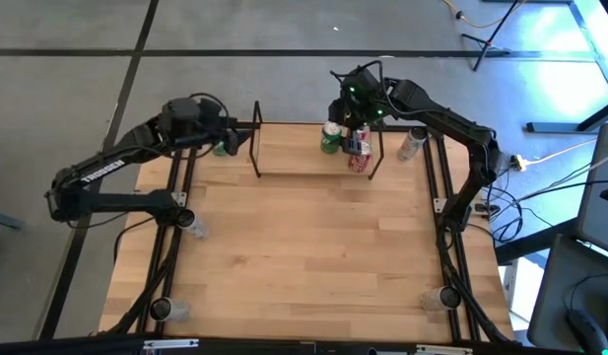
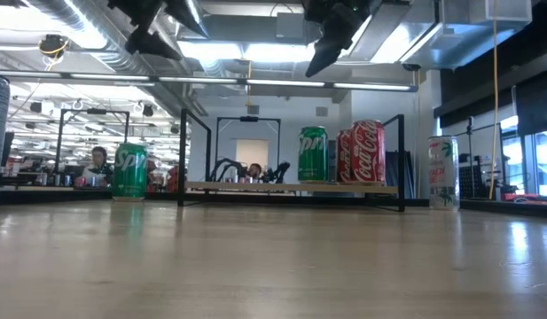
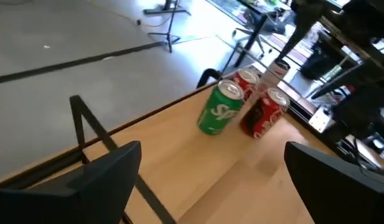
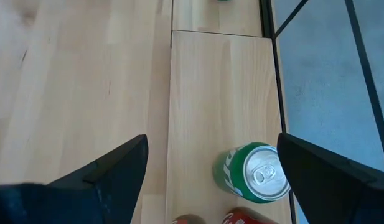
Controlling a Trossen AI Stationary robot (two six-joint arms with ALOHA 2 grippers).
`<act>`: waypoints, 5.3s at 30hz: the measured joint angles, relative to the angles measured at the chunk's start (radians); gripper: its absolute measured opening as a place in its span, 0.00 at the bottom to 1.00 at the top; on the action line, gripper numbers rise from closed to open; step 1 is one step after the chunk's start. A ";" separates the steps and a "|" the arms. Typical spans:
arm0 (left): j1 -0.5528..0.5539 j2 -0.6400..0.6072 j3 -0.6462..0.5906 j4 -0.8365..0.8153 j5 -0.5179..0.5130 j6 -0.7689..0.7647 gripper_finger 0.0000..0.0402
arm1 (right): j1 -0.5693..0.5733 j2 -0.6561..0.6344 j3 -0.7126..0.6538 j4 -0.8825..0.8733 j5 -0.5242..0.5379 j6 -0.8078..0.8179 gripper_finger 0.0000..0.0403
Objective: Place canned beverage on shelf
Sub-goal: Put the green soda can on the shelf aligned with the other green soda can
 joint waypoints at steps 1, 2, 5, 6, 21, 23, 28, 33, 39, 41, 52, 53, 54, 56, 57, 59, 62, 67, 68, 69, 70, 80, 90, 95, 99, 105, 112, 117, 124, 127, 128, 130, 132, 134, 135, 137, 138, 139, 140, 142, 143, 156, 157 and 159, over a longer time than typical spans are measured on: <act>0.001 0.007 0.000 0.001 -0.030 -0.019 0.97 | 0.000 0.000 0.000 0.002 0.000 0.003 0.85; 0.009 0.017 0.000 -0.003 -0.060 -0.029 0.97 | 0.000 0.000 0.000 0.003 0.000 0.009 0.85; 0.055 0.059 0.036 -0.047 -0.109 -0.042 0.97 | 0.000 0.000 0.000 0.004 0.000 0.022 0.85; 0.074 0.080 0.061 -0.078 -0.108 -0.044 0.97 | 0.000 0.000 0.000 0.004 0.000 0.022 0.85; 0.337 0.396 0.247 -0.578 -0.182 -0.049 0.97 | 0.000 0.000 0.000 -0.012 0.000 0.062 0.85; 0.365 0.427 0.247 -0.581 -0.169 -0.038 0.97 | 0.000 0.000 0.000 -0.013 0.000 0.072 0.85; 0.413 0.500 0.247 -0.586 -0.164 -0.011 0.97 | 0.000 0.000 0.000 -0.018 0.000 0.076 0.85; 0.449 0.566 0.247 -0.588 -0.148 0.008 0.97 | 0.000 0.000 -0.001 -0.037 0.000 0.077 0.85; 0.471 0.625 0.247 -0.588 -0.139 0.029 0.97 | 0.000 0.000 -0.001 -0.039 0.000 0.077 0.85; 0.478 0.638 0.247 -0.589 -0.132 0.034 0.97 | 0.000 0.000 -0.001 -0.039 0.000 0.077 0.85; 0.510 0.685 0.247 -0.591 -0.069 0.060 0.97 | 0.000 0.000 -0.001 -0.037 -0.053 0.078 0.85; 0.512 0.692 0.247 -0.592 -0.059 0.061 0.97 | 0.000 0.000 -0.001 -0.036 -0.053 0.078 0.85; 0.515 0.702 0.246 -0.593 -0.051 0.062 0.97 | 0.000 0.000 -0.001 -0.036 -0.053 0.078 0.85; 0.520 0.718 0.247 -0.598 -0.036 0.065 0.97 | 0.000 0.000 -0.001 -0.035 -0.053 0.078 0.85; 0.521 0.723 0.246 -0.601 -0.030 0.065 0.97 | 0.000 0.001 -0.001 -0.035 -0.053 0.078 0.85; 0.521 0.729 0.246 -0.606 -0.026 0.072 0.95 | 0.000 0.001 -0.001 -0.035 -0.053 0.078 0.85; 0.520 0.729 0.246 -0.621 -0.015 0.082 0.91 | 0.000 0.001 -0.001 -0.035 -0.053 0.077 0.85; 0.520 0.729 0.246 -0.630 -0.006 0.110 0.79 | 0.000 0.001 -0.001 -0.029 -0.053 0.077 0.85; 0.521 0.729 0.247 -0.630 -0.004 0.116 0.77 | 0.000 0.001 -0.001 -0.029 -0.053 0.077 0.85; 0.520 0.728 0.247 -0.630 0.001 0.123 0.74 | 0.000 0.001 -0.001 -0.029 -0.053 0.077 0.85; 0.520 0.728 0.247 -0.631 0.008 0.133 0.72 | 0.000 0.001 -0.001 -0.031 -0.053 0.078 0.85; 0.454 0.656 0.310 -0.756 0.021 0.166 0.65 | 0.001 -0.013 -0.001 -0.147 -0.093 0.086 0.85; 0.291 0.603 0.612 -1.046 -0.035 0.103 0.65 | 0.000 -0.097 -0.001 -0.217 -0.166 0.051 0.85; 0.209 0.586 0.773 -1.044 -0.043 0.006 0.65 | 0.000 -0.132 -0.001 -0.249 -0.167 0.054 0.85; 0.139 0.585 0.903 -1.042 -0.052 -0.045 0.65 | 0.000 -0.156 -0.001 -0.292 -0.181 0.077 0.85; -0.004 0.584 1.002 -0.884 -0.017 -0.041 0.65 | 0.000 -0.190 -0.001 -0.319 -0.196 0.079 0.85; -0.170 0.610 1.002 -0.756 0.018 0.040 0.66 | 0.000 -0.212 -0.001 -0.334 -0.219 0.071 0.85; -0.268 0.650 1.001 -0.685 0.019 0.091 0.66 | 0.000 -0.212 -0.001 -0.316 -0.345 0.050 0.85; -0.332 0.716 1.001 -0.611 0.075 0.121 0.66 | 0.034 -0.194 -0.001 -0.181 -0.455 0.124 0.85; -0.345 0.731 1.001 -0.596 0.095 0.120 0.66 | 0.056 -0.193 0.000 -0.165 -0.437 0.136 0.85; -0.352 0.735 1.001 -0.589 0.095 0.121 0.66 | 0.063 -0.191 0.000 -0.165 -0.413 0.140 0.85; -0.362 0.738 1.000 -0.579 0.094 0.129 0.66 | 0.076 -0.186 0.000 -0.164 -0.370 0.154 0.83; -0.370 0.739 1.000 -0.558 0.094 0.150 0.66 | 0.090 -0.179 0.000 -0.146 -0.343 0.161 0.78; -0.371 0.737 1.000 -0.528 0.097 0.161 0.66 | 0.093 -0.172 0.000 -0.147 -0.328 0.162 0.68; -0.371 0.736 1.000 -0.520 0.097 0.162 0.66 | 0.097 -0.170 0.000 -0.136 -0.322 0.162 0.62; -0.371 0.737 1.000 -0.510 0.095 0.166 0.66 | 0.105 -0.167 0.000 -0.118 -0.320 0.163 0.47; -0.371 0.737 1.000 -0.503 0.094 0.171 0.66 | 0.105 -0.167 0.000 -0.111 -0.314 0.163 0.40; -0.371 0.738 1.000 -0.495 0.093 0.179 0.66 | 0.105 -0.167 0.000 -0.101 -0.308 0.163 0.31; -0.370 0.740 1.000 -0.493 0.094 0.184 0.66 | 0.106 -0.167 0.000 -0.094 -0.298 0.163 0.24; -0.370 0.743 1.000 -0.495 0.095 0.184 0.66 | 0.106 -0.167 0.000 -0.091 -0.303 0.160 0.09; -0.370 0.745 1.000 -0.496 0.095 0.185 0.66 | 0.106 -0.167 0.000 -0.092 -0.304 0.158 0.04; -0.371 0.746 1.000 -0.456 0.071 0.194 0.66 | 0.106 -0.143 0.000 -0.103 -0.320 0.162 0.05; -0.371 0.746 1.000 -0.450 0.067 0.194 0.66 | 0.106 -0.143 0.000 -0.103 -0.320 0.162 0.04; -0.370 0.746 1.000 -0.441 0.065 0.194 0.66 | 0.106 -0.143 0.000 -0.099 -0.320 0.162 0.02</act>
